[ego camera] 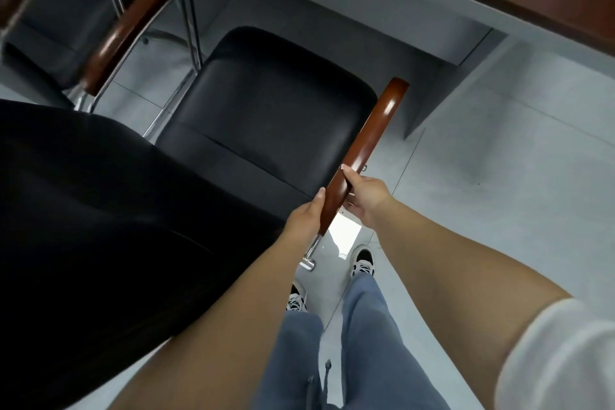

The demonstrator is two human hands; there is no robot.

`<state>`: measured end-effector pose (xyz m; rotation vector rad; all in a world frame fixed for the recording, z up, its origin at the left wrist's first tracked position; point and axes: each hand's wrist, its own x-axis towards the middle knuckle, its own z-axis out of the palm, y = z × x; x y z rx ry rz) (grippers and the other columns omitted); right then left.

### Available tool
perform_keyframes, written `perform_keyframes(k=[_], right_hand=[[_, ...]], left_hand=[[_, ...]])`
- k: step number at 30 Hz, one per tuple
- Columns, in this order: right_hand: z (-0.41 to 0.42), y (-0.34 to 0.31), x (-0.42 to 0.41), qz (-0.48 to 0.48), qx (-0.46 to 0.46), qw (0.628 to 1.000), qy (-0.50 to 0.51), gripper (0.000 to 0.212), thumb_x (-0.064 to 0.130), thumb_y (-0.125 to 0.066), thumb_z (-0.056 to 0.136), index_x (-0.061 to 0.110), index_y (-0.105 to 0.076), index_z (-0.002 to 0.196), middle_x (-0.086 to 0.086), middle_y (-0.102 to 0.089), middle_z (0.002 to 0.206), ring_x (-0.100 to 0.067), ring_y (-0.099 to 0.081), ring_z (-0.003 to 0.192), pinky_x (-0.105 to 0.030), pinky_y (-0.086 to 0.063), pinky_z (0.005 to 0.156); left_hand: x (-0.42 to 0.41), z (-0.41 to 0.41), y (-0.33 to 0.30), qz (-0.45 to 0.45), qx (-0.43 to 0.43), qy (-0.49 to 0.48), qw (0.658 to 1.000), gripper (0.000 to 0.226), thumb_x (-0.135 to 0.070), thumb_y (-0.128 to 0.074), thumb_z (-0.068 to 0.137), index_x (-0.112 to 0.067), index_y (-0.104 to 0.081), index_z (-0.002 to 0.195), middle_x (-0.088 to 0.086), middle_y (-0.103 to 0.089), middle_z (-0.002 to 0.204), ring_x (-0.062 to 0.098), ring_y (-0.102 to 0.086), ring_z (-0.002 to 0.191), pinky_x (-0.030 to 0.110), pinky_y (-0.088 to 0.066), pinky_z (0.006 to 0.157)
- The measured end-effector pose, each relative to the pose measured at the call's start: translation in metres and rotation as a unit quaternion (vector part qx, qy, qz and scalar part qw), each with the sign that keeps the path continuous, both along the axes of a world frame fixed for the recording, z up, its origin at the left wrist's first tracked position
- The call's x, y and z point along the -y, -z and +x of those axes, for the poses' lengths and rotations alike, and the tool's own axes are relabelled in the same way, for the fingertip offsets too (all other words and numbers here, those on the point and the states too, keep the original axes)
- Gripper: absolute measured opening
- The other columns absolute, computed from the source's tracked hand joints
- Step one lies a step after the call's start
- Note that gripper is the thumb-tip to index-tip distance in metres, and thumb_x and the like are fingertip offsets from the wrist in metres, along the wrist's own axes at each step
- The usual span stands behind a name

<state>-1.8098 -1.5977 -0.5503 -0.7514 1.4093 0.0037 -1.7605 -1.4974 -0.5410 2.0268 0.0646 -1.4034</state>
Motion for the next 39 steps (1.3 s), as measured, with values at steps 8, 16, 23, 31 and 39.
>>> perform_keyframes(k=[8, 16, 23, 31, 39], right_hand=[[-0.027, -0.033, -0.046, -0.070, -0.018, 0.997, 0.039, 0.034, 0.034, -0.058, 0.091, 0.001, -0.060, 0.099, -0.017, -0.063, 0.117, -0.024, -0.062, 0.099, -0.029, -0.048, 0.093], [-0.049, -0.096, -0.111, -0.070, 0.066, 0.991, 0.089, 0.037, 0.037, -0.056, 0.092, 0.004, -0.060, 0.110, -0.006, -0.064, 0.094, -0.018, -0.062, 0.090, -0.026, -0.050, 0.086], [-0.068, -0.147, -0.162, -0.165, 0.107, 0.980, 0.010, 0.029, 0.042, -0.057, 0.089, 0.015, -0.059, 0.098, 0.003, -0.065, 0.087, -0.013, -0.063, 0.085, -0.027, -0.049, 0.088], [-0.070, -0.218, -0.227, -0.301, 0.188, 0.932, -0.076, 0.023, 0.034, -0.061, 0.086, 0.019, -0.060, 0.104, 0.003, -0.063, 0.110, -0.015, -0.059, 0.112, -0.026, -0.046, 0.097], [-0.023, -0.270, -0.258, -0.480, 0.183, 0.849, -0.123, 0.064, 0.036, -0.069, 0.081, 0.019, -0.041, 0.136, 0.010, -0.046, 0.130, -0.009, -0.042, 0.125, -0.022, -0.034, 0.100]], left_hand=[[-0.029, -0.016, -0.025, -0.060, 0.019, -0.030, 0.998, 0.046, -0.045, -0.036, 0.097, -0.012, -0.054, 0.124, 0.006, -0.058, 0.113, 0.019, -0.054, 0.105, 0.026, -0.038, 0.085], [-0.092, -0.024, -0.082, -0.147, 0.020, -0.006, 0.989, 0.025, -0.044, -0.044, 0.094, -0.023, -0.058, 0.088, -0.001, -0.061, 0.104, 0.015, -0.054, 0.102, 0.033, -0.040, 0.099], [-0.170, -0.019, -0.128, -0.207, 0.046, 0.006, 0.977, 0.025, -0.028, -0.049, 0.095, -0.012, -0.064, 0.106, 0.004, -0.066, 0.102, 0.016, -0.060, 0.100, 0.032, -0.045, 0.098], [-0.268, 0.025, -0.199, -0.278, 0.148, 0.013, 0.949, 0.020, -0.036, -0.050, 0.093, -0.024, -0.066, 0.090, -0.004, -0.070, 0.093, 0.012, -0.063, 0.098, 0.028, -0.048, 0.093], [-0.308, 0.112, -0.298, -0.369, 0.352, 0.061, 0.858, 0.019, -0.032, -0.055, 0.091, -0.020, -0.063, 0.103, -0.008, -0.066, 0.097, 0.006, -0.060, 0.102, 0.023, -0.047, 0.092]])
